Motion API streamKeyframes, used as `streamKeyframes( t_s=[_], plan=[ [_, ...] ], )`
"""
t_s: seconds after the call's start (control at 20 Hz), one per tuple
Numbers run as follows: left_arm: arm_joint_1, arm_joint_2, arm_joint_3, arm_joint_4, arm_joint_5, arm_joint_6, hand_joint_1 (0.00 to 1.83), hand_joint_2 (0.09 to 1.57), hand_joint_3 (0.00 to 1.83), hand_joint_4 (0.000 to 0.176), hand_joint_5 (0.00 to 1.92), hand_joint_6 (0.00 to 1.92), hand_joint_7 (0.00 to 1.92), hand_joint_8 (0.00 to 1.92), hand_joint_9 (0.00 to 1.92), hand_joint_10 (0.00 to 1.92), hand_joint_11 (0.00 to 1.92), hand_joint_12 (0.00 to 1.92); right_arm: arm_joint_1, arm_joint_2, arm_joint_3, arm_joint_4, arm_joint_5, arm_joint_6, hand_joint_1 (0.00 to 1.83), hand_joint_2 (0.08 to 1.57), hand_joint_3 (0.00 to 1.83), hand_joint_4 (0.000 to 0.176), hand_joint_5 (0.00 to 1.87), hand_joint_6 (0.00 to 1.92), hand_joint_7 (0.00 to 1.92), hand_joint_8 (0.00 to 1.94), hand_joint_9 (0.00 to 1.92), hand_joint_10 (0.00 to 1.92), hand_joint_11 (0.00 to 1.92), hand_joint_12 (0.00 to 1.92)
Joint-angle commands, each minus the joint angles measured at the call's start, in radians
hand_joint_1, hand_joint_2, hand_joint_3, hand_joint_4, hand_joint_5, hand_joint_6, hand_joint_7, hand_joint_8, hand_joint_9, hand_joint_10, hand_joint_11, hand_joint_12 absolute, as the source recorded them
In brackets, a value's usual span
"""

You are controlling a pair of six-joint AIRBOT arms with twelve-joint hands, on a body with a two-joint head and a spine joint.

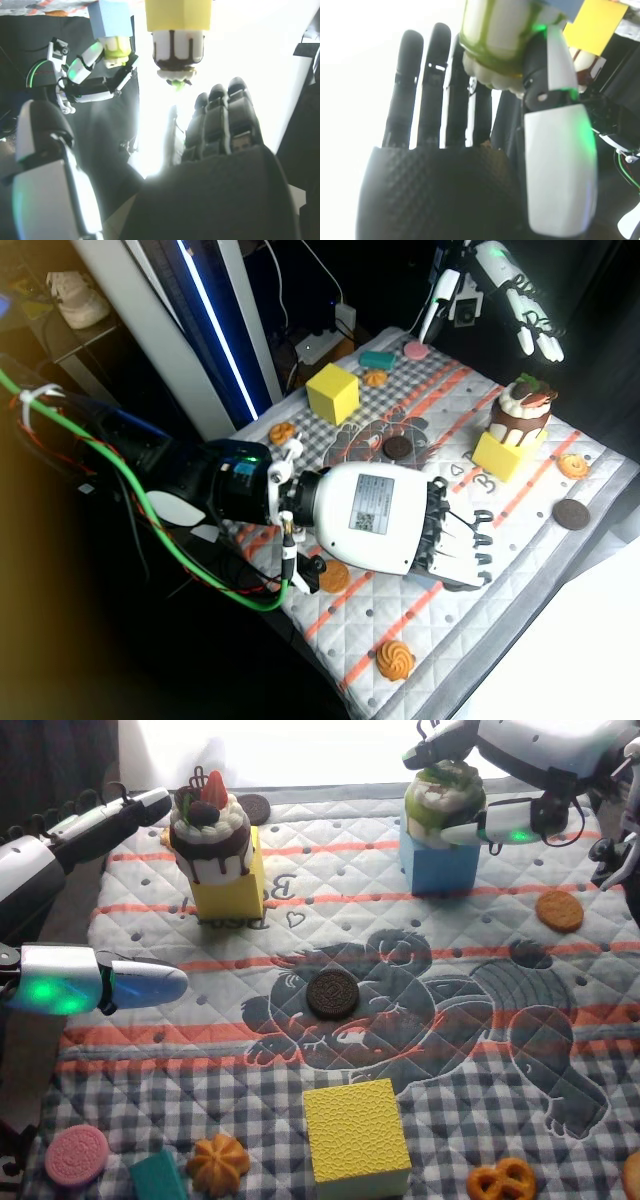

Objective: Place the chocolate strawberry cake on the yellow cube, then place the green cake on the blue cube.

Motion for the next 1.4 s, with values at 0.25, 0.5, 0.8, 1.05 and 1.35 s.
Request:
streamKeyframes(
  t_s=[0.25, 0.5, 0.8, 1.05, 1.35],
  plan=[
    [-0.011, 0.003, 0.0, 0.002, -0.125, -0.007, 0.78, 0.82, 0.0, 0.176, 0.03, 0.0, 0.0, 0.0, 0.0, 0.0, 0.05, 0.04, 0.009, 0.011, -0.008, 0.006, 0.093, -0.005, 1.0, 1.05, 0.0, 0.054, 0.65, 0.0, 0.69, 0.0, 0.55, 0.47, 0.18, 1.36],
    [-0.01, 0.004, -0.003, 0.001, -0.131, -0.007, 0.76, 0.82, 0.0, 0.176, 0.02, 0.0, 0.0, 0.0, 0.0, 0.0, 0.06, 0.05, 0.003, 0.02, -0.013, 0.006, 0.093, -0.005, 0.87, 1.06, 0.0, 0.091, 0.43, 0.0, 0.49, 0.0, 0.51, 0.1, 0.04, 1.24],
    [-0.004, 0.009, -0.009, 0.0, -0.138, -0.008, 0.77, 0.83, 0.0, 0.176, 0.0, 0.0, 0.0, 0.0, 0.0, 0.0, 0.05, 0.06, -0.003, 0.032, -0.019, 0.007, 0.093, -0.005, 0.88, 1.03, 0.0, 0.065, 0.3, 0.0, 0.38, 0.0, 0.45, 0.0, 0.1, 0.95],
    [0.0, 0.013, -0.011, -0.001, -0.153, -0.019, 0.74, 0.84, 0.0, 0.176, 0.0, 0.0, 0.0, 0.0, 0.0, 0.0, 0.01, 0.24, -0.003, 0.053, -0.033, 0.008, 0.111, -0.011, 0.83, 1.01, 0.0, 0.091, 0.24, 0.0, 0.31, 0.0, 0.34, 0.0, 0.01, 0.8],
    [0.012, 0.016, 0.012, 0.005, -0.234, -0.147, 0.8, 0.8, 0.0, 0.176, 0.02, 0.0, 0.0, 0.0, 0.0, 0.0, 0.0, 0.42, -0.067, 0.223, -0.214, 0.069, 0.329, -0.152, 0.65, 0.87, 0.0, 0.176, 0.0, 0.0, 0.0, 0.0, 0.0, 0.0, 0.0, 0.01]
  ],
)
